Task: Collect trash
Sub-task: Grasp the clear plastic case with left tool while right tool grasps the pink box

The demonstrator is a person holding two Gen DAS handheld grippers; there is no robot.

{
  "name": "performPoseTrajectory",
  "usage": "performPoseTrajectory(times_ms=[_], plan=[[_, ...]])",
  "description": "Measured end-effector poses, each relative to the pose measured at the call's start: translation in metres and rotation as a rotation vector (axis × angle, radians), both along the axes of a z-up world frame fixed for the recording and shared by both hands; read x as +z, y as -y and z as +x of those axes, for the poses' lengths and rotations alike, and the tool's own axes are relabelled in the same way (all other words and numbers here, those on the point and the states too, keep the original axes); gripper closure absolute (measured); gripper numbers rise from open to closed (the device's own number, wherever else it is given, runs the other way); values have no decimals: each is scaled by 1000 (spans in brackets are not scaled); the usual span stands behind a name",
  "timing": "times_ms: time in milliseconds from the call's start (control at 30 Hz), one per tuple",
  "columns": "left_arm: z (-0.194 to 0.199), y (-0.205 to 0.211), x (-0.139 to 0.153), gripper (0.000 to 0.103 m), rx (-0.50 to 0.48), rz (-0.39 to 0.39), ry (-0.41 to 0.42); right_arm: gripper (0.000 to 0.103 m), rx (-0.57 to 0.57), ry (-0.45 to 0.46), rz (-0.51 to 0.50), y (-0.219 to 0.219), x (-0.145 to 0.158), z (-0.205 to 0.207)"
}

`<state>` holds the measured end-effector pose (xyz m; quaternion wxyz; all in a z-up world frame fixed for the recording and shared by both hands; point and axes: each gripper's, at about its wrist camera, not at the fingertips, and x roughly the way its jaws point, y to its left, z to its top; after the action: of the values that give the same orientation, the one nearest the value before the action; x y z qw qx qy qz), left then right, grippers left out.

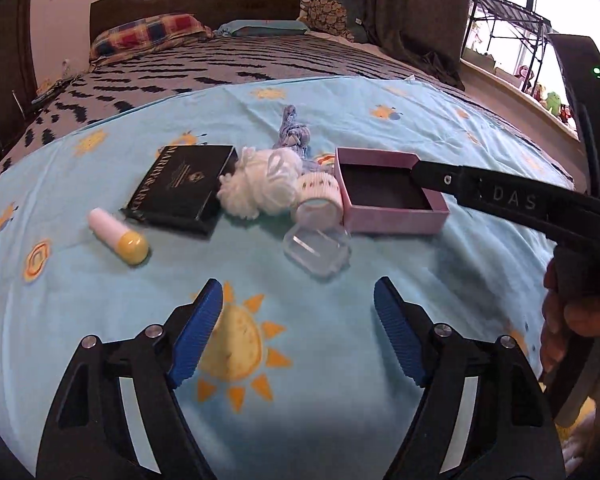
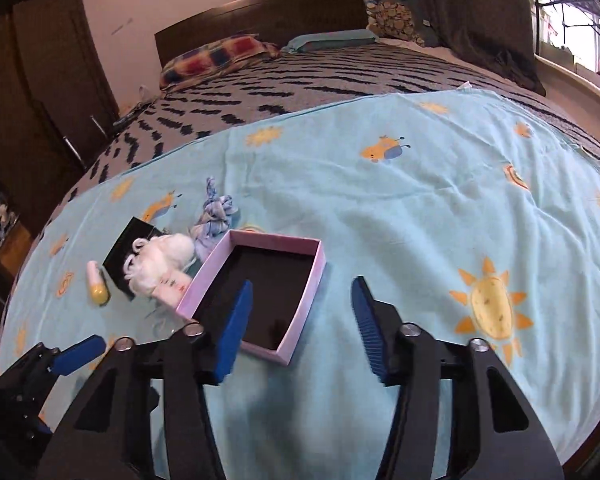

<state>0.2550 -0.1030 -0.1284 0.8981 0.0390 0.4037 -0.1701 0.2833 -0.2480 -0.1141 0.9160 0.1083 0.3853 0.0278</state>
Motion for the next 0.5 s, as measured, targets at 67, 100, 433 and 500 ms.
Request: performPoseTrajectory(times_ms=[67, 100, 433, 500], plan=[[9, 5, -4, 30, 2, 2, -13, 60, 10, -14, 8, -2, -4, 5], [15, 8, -7, 32, 5, 2, -23, 62, 13, -19, 8, -2, -5, 7], [34, 16, -7, 64, 5, -1, -37, 87, 17, -51, -2, -3, -17, 18], [31, 17, -7, 64, 0, 13, -30, 100, 21, -44, -18, -3, -13, 15]])
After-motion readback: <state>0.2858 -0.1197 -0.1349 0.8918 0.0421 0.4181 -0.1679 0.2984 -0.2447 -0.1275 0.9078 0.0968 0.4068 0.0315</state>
